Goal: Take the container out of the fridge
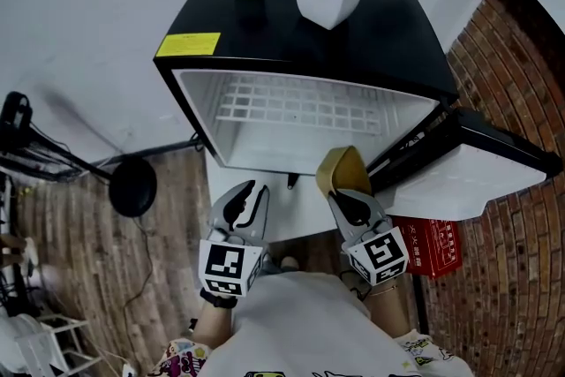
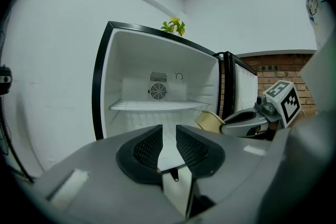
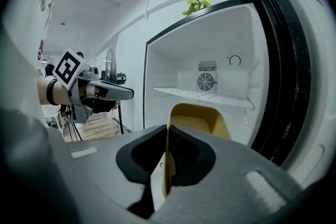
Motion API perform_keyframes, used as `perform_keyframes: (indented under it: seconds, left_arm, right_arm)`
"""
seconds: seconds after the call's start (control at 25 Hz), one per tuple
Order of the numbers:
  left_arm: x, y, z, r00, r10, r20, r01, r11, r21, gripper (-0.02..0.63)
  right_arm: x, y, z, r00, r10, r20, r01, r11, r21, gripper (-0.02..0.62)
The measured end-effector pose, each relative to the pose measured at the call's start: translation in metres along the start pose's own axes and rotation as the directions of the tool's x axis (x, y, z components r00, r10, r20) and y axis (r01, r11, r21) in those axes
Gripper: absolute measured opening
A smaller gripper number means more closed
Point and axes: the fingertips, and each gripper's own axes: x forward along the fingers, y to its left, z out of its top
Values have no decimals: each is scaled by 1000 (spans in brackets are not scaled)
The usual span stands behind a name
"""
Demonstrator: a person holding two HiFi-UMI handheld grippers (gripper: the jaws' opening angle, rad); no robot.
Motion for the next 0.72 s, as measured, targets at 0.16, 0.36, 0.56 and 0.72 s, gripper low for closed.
perform_keyframes:
  seconds: [0.16, 0.36, 0.56, 0.72]
  left_arm:
    - [1, 2, -2, 1000, 0, -6, 0, 1000, -7, 69]
    - [2, 6, -5, 1000, 6, -16, -6, 1000, -16, 32]
    - [0, 12, -8, 1000, 8, -19, -9, 999, -31, 12]
    - [-4, 15, -11, 1000, 12, -21, -13, 998, -54, 12]
  right_arm:
    - [2, -3, 6, 1000, 0, 28, 0, 1000, 19, 15]
    - [3, -6, 15, 998, 3, 68, -7, 999, 50, 15]
    - [6, -8, 23, 995, 3, 95, -10, 998, 65, 15]
    - [7, -9, 27, 994, 4, 111, -12, 997, 74, 15]
